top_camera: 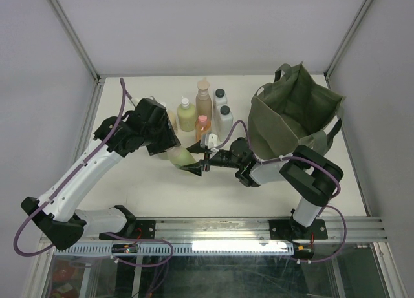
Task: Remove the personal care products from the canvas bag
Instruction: Place the care product at the center of the board.
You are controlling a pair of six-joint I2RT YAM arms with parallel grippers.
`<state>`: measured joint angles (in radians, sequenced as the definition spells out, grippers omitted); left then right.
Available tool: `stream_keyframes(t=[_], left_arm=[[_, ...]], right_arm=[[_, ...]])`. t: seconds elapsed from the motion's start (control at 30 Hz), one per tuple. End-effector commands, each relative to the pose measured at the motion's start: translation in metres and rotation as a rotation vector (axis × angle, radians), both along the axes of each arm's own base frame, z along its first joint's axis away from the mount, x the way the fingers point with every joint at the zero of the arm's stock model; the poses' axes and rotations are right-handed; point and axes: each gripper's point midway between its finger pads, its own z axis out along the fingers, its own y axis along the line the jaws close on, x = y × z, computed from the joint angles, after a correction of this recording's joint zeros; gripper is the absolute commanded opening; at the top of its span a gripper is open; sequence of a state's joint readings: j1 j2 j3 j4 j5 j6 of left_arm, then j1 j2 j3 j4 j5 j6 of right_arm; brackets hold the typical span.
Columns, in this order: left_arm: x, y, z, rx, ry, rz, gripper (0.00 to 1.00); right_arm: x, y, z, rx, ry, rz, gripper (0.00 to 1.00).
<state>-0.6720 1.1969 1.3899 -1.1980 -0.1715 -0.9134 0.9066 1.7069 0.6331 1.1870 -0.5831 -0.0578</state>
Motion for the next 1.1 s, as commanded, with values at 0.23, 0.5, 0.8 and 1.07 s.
stream_keyframes(t=[0.23,0.5,0.8,1.07], left_arm=[[0.01,-0.035,-0.014,-0.013,0.016,-0.236,0.0],[0.025,-0.033,-0.026,0.071,-0.023,-0.235,0.0],[0.032,-0.032,-0.052,0.155,-0.029,-0.248,0.0],[0.02,-0.017,-0.062,0.177,-0.017,-0.224,0.21]], right_arm=[[-0.009,-0.009,0.059,0.109,-0.187,0.007,0.78],[-0.027,-0.033,0.012,-0.115,-0.085,0.031,1.0],[-0.043,-0.1,0.0,-0.33,0.022,-0.122,1.0],[0.003,-0.161,0.057,-0.338,0.116,-0.591,1.0]])
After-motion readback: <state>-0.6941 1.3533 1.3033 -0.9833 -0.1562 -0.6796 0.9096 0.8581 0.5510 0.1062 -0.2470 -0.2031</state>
